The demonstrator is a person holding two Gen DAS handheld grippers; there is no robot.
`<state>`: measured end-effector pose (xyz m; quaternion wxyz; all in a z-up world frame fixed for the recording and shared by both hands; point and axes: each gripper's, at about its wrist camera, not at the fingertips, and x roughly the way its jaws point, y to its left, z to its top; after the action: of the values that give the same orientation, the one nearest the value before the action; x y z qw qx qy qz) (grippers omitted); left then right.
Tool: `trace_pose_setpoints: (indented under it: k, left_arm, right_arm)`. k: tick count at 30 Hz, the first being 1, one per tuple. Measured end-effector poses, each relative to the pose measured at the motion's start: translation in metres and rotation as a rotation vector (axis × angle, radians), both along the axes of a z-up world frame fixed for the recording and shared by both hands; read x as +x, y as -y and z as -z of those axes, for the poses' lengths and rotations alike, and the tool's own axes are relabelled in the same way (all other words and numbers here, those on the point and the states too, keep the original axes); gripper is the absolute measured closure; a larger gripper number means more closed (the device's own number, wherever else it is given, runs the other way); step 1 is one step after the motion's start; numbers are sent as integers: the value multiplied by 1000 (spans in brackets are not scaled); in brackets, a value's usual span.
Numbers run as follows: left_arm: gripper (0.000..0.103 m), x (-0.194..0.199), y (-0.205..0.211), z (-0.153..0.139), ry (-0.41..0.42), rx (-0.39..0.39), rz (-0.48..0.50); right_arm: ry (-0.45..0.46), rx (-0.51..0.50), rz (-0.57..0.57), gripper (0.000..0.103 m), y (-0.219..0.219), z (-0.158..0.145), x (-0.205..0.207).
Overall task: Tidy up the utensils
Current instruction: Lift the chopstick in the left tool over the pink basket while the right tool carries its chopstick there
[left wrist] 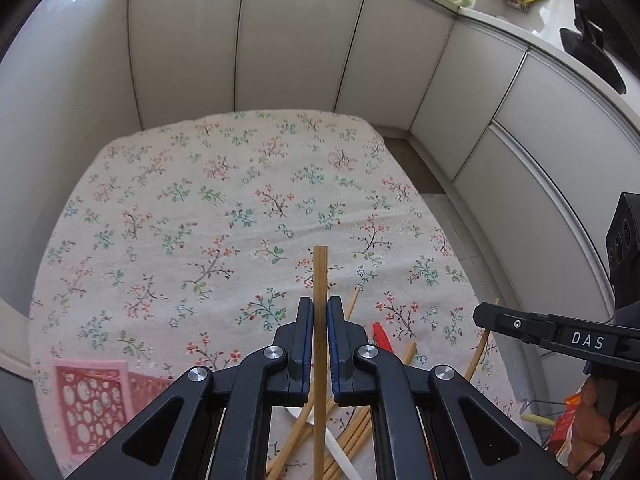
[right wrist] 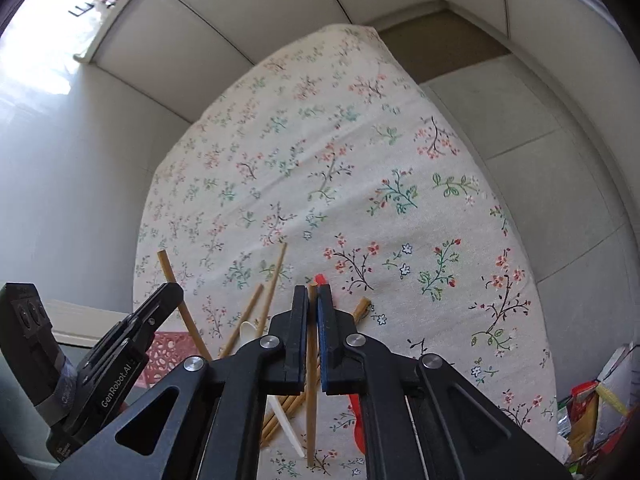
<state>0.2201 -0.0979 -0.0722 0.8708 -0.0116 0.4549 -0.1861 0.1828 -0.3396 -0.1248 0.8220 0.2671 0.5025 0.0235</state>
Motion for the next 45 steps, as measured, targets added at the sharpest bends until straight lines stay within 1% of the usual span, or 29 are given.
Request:
trace_pose_setpoints:
  k: [2, 8, 12, 16, 19, 21, 22, 24, 26, 30, 32, 37, 41, 45]
  left_arm:
    - [96, -12, -9, -15, 40, -15, -14]
    - [96, -56, -41, -57, 175, -52, -61]
    - [96, -82, -67, -83, 276, -74, -100]
    - [96, -101, -94, -108, 369, -108, -151]
    - [96, -117, -113, -127, 457, -136, -199]
    - [96, -127, -125, -137, 529, -150, -234]
    - [96, -131, -129, -141, 571, -146, -258]
    - [96, -134, -133, -145, 662, -114, -322]
    - [96, -129, -138, -144, 705, -91, -364]
    - [96, -106, -148, -127, 715, -87, -414]
    - [96, -93, -152, -116, 713, -100, -427]
    - [96, -73, -154, -92, 756, -93, -446]
    - [96, -59, -152, -67, 734, -60, -444]
    - [96, -44, -158, -46, 671, -46, -447]
  right_arm:
    - [43, -36, -5, 99, -6, -13, -11]
    - [148, -84, -32, 99, -21, -47, -46]
    - [214, -103, -52, 99, -34, -68, -64]
    - [279, -118, -64, 99, -46, -89, -75]
    - [311, -117, -74, 99, -56, -99, -79]
    - [325, -115, -84, 99, -63, -104, -80]
    - [331, -113, -90, 99, -67, -106, -80]
    - [339, -113, -102, 99, -74, -108, -79]
    - [342, -116, -111, 99, -81, -109, -78]
    - [337, -123, -128, 99, -91, -107, -74]
    - [337, -126, -133, 99, -95, -107, -73]
    - [351, -130, -141, 99, -101, -110, -72]
    - [372, -136, -159, 99, -109, -119, -73]
    - [413, -148, -181, 99, -119, -136, -78]
